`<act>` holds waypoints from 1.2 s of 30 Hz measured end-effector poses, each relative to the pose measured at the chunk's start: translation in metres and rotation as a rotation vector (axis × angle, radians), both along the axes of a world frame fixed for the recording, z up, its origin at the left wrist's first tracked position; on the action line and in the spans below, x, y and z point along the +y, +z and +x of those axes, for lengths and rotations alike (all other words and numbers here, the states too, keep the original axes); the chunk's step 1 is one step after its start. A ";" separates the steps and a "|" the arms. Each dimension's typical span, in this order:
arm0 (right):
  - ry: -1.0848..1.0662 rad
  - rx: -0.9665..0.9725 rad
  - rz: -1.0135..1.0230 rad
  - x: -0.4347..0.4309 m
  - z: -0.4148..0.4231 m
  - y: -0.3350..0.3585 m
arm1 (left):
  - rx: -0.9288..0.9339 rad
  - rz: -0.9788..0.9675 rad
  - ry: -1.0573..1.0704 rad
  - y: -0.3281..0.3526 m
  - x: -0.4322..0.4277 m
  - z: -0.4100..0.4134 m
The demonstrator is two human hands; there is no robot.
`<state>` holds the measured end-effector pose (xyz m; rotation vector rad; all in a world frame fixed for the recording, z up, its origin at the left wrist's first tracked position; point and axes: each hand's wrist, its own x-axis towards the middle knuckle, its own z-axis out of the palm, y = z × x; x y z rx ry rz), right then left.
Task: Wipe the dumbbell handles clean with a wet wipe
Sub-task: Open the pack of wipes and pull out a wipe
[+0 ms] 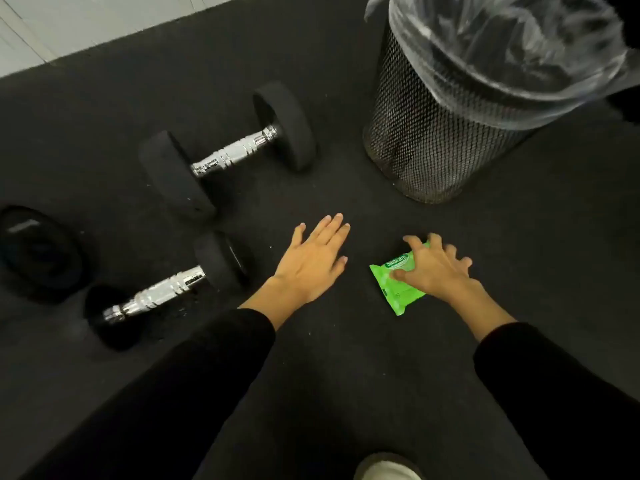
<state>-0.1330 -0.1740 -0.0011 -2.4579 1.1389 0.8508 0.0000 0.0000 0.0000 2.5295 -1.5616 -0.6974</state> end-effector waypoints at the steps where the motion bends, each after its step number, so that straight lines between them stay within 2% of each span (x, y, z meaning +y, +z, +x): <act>1: -0.051 -0.008 0.014 -0.001 -0.002 -0.003 | -0.003 0.012 -0.016 -0.007 -0.002 -0.005; 5: -0.283 -0.137 0.062 -0.001 -0.010 -0.014 | 0.044 0.037 -0.046 -0.023 -0.010 -0.020; 9: -0.425 -0.166 0.053 -0.004 -0.010 -0.014 | 0.084 0.016 -0.038 -0.022 -0.014 -0.029; 12: -0.609 -0.307 0.149 -0.010 -0.007 -0.003 | 0.130 0.006 -0.021 -0.012 -0.012 -0.034; 14: -0.653 -0.354 0.238 -0.010 -0.002 0.012 | 0.161 0.015 -0.002 -0.001 -0.009 -0.035; 19: -0.534 -0.357 0.374 0.012 0.028 0.043 | 0.607 -0.087 0.182 0.015 -0.006 -0.037; 23: -0.485 -0.411 0.448 0.034 0.061 0.067 | 0.848 -0.261 0.378 0.027 0.000 -0.038; 25: -0.483 -0.438 0.513 0.042 0.075 0.073 | 0.904 -0.372 0.476 0.031 0.005 -0.035; 28: -0.426 -0.476 0.646 0.054 0.085 0.072 | 0.890 -0.506 0.709 0.025 0.015 -0.029; 31: -0.348 -0.457 0.768 0.064 0.087 0.068 | 1.045 -0.505 0.856 0.013 0.030 -0.027; 34: -0.212 -0.426 0.638 0.064 0.084 0.058 | 1.227 -0.521 1.025 -0.002 0.042 -0.032; 36: -0.159 -0.411 0.494 0.061 0.075 0.047 | 1.257 -0.514 1.138 -0.014 0.048 -0.035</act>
